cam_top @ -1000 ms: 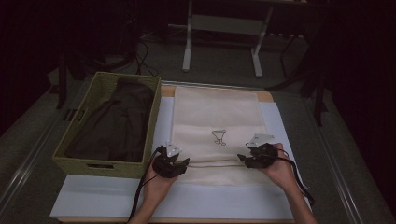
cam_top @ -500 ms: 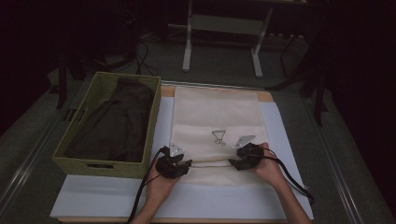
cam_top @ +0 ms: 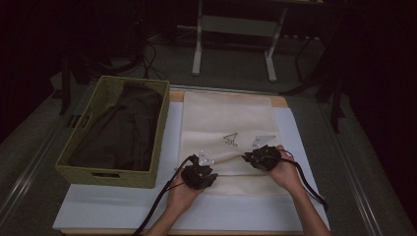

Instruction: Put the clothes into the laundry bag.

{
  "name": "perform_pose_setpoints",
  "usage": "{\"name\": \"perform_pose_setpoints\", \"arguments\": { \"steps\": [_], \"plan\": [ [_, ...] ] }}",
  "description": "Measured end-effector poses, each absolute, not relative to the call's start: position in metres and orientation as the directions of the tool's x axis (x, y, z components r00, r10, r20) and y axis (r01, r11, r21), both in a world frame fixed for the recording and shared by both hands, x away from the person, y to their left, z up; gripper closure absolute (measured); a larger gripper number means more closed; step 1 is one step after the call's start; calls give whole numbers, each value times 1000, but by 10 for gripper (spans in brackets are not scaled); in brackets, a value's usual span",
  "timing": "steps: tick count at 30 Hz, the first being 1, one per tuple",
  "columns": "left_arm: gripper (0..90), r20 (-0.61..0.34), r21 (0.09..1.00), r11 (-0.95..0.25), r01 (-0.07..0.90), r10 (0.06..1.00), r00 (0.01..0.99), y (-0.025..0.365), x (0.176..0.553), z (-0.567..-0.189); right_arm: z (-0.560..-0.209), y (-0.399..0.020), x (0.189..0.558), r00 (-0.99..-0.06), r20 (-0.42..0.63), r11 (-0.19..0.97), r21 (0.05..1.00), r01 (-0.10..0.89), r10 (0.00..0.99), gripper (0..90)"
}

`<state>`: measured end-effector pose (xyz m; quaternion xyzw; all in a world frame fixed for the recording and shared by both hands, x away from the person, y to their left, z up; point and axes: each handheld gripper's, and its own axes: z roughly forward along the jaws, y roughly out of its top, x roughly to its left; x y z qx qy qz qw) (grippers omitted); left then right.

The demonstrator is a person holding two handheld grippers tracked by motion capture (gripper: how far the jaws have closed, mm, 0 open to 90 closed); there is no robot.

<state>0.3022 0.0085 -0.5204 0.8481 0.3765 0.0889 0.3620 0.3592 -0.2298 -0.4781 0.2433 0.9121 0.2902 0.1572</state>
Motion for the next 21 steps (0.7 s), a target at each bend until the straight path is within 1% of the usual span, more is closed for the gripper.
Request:
{"name": "perform_pose_setpoints", "arguments": {
  "steps": [2,6,9,10,11,12,13,14,15,17,20,21],
  "plan": [
    [727,-95,669,-473,573,710,697,-1,311,-523,-475,-230,360,-837,-130,705,617,351,531,832],
    [749,-83,677,-457,576,731,678,-5,321,-520,-475,-230,359,-844,-124,705,619,346,522,818],
    [747,-74,717,-404,569,767,637,-4,326,-509,-478,-227,359,-861,-105,712,617,336,498,665],
    [744,-74,717,-404,569,767,637,-4,326,-509,-478,-227,359,-861,-105,712,617,336,498,665],
    [739,-68,734,-393,555,770,635,-4,326,-503,-480,-224,359,-861,-108,713,616,335,498,554],
    [733,-68,734,-393,555,770,635,-4,326,-503,-480,-224,359,-861,-108,713,616,335,498,554],
    [730,-65,743,-386,547,772,633,-3,326,-500,-484,-218,362,-856,-133,730,596,333,499,432],
    [729,-65,758,-372,536,774,630,-2,325,-495,-486,-215,363,-850,-162,747,577,330,501,392],
    [726,-65,758,-372,536,774,630,-2,325,-495,-486,-215,363,-850,-162,747,577,330,501,392],
    [722,-67,763,-368,532,773,631,-2,324,-492,-490,-204,370,-835,-202,761,558,331,512,369],
    [717,-58,754,-388,530,765,642,-1,323,-492,-487,-198,377,-825,-203,750,569,338,527,374],
    [712,-56,753,-390,530,765,642,-2,322,-493,-483,-192,384,-824,-203,749,569,341,529,430]
  ]
}}
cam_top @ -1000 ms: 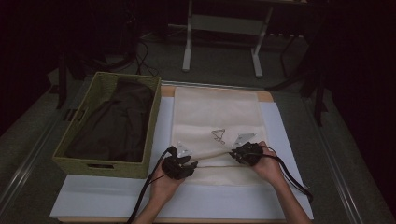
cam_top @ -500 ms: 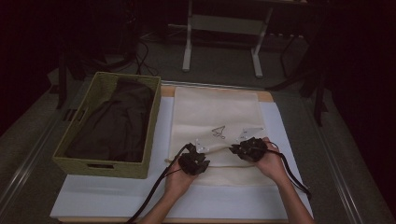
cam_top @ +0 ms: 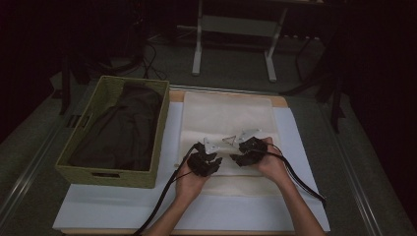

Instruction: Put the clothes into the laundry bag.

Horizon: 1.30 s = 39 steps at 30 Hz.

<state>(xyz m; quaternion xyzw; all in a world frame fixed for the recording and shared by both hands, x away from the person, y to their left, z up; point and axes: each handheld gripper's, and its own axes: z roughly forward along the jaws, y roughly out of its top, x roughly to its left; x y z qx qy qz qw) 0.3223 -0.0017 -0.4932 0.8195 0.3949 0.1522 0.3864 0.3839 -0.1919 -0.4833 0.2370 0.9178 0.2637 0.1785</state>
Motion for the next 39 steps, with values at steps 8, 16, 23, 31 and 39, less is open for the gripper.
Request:
{"name": "perform_pose_setpoints", "arguments": {
  "steps": [8,16,23,31,39],
  "plan": [
    [698,-70,736,-417,533,737,673,-3,316,-499,-479,-180,409,-823,-174,755,533,383,541,592],
    [662,-112,679,-442,586,727,678,4,318,-497,-469,-175,429,-801,-156,736,523,429,578,827],
    [630,-89,632,-482,607,733,674,15,320,-490,-447,-167,433,-764,-191,700,578,419,616,848],
    [622,-75,615,-481,625,754,653,27,323,-484,-416,-172,426,-719,-196,595,721,355,666,847],
    [604,-74,601,-490,632,753,654,34,324,-474,-414,-173,429,-737,-172,609,698,378,654,847]
  ]
}}
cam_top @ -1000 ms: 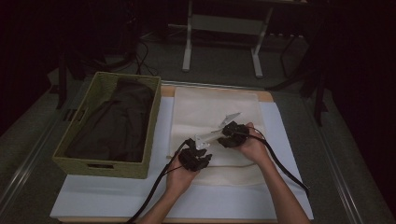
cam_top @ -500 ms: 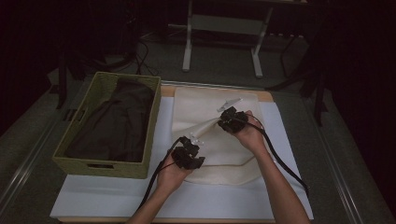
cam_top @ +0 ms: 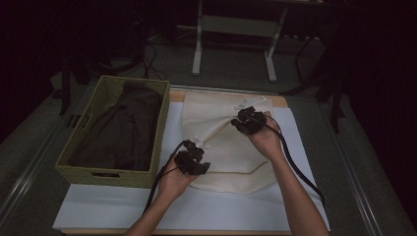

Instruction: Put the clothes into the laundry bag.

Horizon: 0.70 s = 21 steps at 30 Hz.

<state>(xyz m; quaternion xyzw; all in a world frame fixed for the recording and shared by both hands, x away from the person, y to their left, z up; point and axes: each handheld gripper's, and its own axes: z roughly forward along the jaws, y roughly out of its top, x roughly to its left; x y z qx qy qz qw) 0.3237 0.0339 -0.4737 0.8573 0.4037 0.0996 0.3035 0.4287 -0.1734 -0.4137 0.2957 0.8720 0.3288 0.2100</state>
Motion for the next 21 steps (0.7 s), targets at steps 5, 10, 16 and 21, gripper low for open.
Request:
{"name": "perform_pose_setpoints", "arguments": {
  "steps": [5,10,16,21],
  "plan": [
    [610,-98,570,-489,660,758,645,44,326,-463,-418,-171,430,-750,-172,636,666,389,639,846],
    [604,-100,541,-503,674,757,645,53,328,-452,-422,-170,430,-766,-186,668,638,383,616,846],
    [611,-103,517,-508,689,762,639,67,332,-443,-423,-169,429,-776,-186,684,622,381,602,845],
    [633,-107,488,-501,715,779,618,79,336,-437,-424,-168,429,-780,-183,688,618,382,598,845]
  ]
}}
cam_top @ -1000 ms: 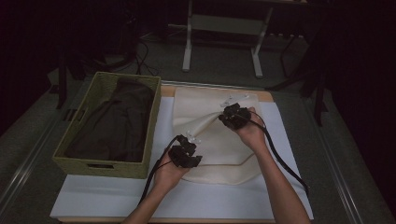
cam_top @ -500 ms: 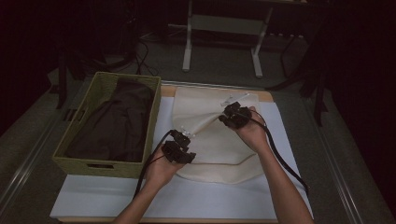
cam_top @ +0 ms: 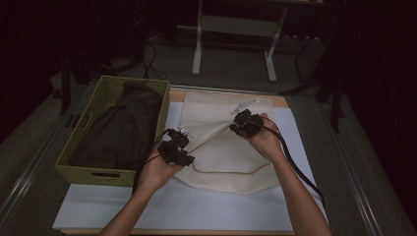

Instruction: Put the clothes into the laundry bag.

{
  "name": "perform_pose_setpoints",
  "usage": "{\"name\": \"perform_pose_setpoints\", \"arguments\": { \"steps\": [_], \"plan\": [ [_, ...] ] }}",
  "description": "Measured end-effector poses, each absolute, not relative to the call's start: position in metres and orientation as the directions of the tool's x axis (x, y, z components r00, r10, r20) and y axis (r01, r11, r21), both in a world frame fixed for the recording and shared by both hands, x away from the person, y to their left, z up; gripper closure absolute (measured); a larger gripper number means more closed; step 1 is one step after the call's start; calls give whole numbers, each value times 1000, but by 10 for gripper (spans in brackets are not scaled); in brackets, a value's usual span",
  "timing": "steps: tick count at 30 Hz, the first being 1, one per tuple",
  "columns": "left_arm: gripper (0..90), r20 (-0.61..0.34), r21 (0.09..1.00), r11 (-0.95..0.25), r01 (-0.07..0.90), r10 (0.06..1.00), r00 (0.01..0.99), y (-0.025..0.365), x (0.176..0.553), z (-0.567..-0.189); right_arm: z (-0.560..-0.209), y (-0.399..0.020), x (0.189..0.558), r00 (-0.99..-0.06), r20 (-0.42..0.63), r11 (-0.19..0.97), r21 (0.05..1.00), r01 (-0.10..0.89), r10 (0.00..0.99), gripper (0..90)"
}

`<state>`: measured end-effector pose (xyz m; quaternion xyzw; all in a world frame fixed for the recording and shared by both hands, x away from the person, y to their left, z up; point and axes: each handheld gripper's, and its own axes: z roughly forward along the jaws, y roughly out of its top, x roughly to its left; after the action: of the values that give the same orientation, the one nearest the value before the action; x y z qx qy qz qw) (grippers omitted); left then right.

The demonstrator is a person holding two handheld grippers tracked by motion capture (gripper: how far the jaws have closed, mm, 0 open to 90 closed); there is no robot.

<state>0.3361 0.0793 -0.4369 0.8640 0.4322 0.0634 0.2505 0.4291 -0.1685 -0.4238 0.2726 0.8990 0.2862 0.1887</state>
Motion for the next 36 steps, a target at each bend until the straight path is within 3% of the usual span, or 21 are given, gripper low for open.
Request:
{"name": "perform_pose_setpoints", "arguments": {
  "steps": [24,31,36],
  "plan": [
    [595,-93,489,-465,738,814,574,144,362,-390,-423,-170,430,-785,-177,690,614,384,594,825],
    [528,-53,492,-424,760,857,513,165,368,-380,-424,-171,429,-784,-174,687,616,386,596,815],
    [424,-33,482,-394,782,884,466,181,376,-383,-423,-171,429,-784,-172,686,616,387,596,807]
  ]
}}
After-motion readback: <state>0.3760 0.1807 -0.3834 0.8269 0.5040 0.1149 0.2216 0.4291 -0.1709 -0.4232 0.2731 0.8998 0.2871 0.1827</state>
